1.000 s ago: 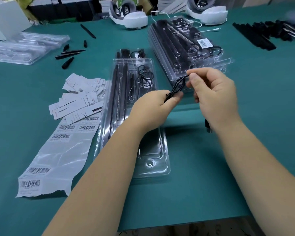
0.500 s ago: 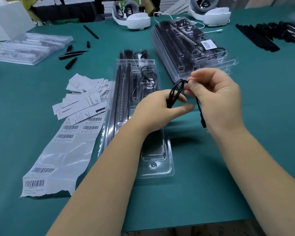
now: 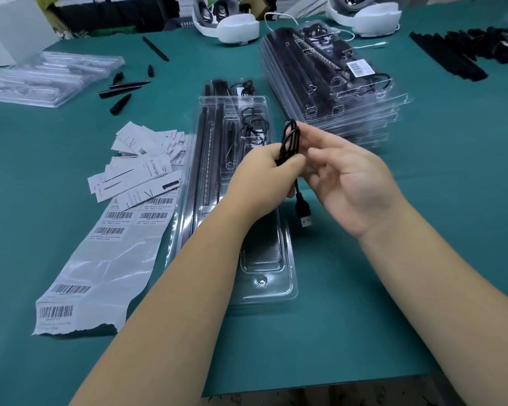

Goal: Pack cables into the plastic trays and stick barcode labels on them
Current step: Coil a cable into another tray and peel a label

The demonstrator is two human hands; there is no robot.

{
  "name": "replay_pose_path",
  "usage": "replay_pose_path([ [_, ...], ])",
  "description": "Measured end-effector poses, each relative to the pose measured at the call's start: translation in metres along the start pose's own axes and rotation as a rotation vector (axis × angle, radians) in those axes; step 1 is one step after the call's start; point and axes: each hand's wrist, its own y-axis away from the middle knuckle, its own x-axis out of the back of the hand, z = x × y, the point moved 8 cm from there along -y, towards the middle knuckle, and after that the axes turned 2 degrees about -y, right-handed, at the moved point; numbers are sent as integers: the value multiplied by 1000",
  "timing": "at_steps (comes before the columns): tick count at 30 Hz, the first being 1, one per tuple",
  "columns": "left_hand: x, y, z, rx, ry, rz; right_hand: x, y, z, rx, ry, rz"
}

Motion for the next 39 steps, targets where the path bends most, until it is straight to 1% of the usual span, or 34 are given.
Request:
replay_pose_path([
  [1, 0, -1, -1, 6, 14, 9, 3, 0, 0, 11, 113, 41],
  [4, 1, -2, -3, 12, 36, 30, 18, 4, -5, 51, 510, 246],
  [6, 2, -2, -3, 18, 44, 43, 23, 4, -5, -30, 670, 277],
  [8, 5, -3, -5, 41, 63, 81, 26, 5, 0, -197, 885, 191],
  [10, 7, -4, -6, 50, 63, 113, 23, 9, 7, -309, 1103, 7],
  [11, 8, -4, -6, 53, 48, 121, 20, 11, 10, -340, 1152, -72],
  [12, 9, -4, -7, 60, 35, 122, 20, 13, 10, -356, 1141, -109],
  [13, 11, -4, -7, 69, 39, 118, 21, 13, 9, -367, 1076, -103],
  [16, 14, -3, -3, 28, 155, 98, 30, 10, 0, -375, 741, 40],
  [17, 14, -3, -1, 8, 176, 89, 33, 10, -2, -386, 663, 73],
  [19, 12, -2, 2, -12, 165, 61, 34, 10, 0, -404, 601, 87],
  [21, 10, 0, 4, -7, 145, 8, 37, 9, -2, -353, 616, 152],
  [23, 6, 1, 4, 9, 125, -62, 41, 5, -14, -199, 668, 254],
  [24, 4, 1, 4, 8, 105, -91, 40, 4, -19, -126, 671, 279],
  [25, 2, 2, 6, 1, 77, -109, 38, 3, -21, -83, 665, 282],
  [27, -1, 3, 10, -35, 5, -132, 32, 2, -20, -53, 681, 252],
  [32, -9, 8, 12, -100, -178, -239, 21, 6, -27, 88, 795, 226],
  [34, -10, 7, 11, -116, -237, -197, 9, 9, -26, 90, 805, 120],
  [36, -7, 7, 10, -101, -208, -120, -2, 12, -24, 80, 817, 35],
  [37, -7, 7, 9, -89, -218, -102, -5, 13, -27, 106, 834, 42],
  [39, -11, 7, 11, -94, -334, -118, -3, 15, -33, 161, 905, 113],
])
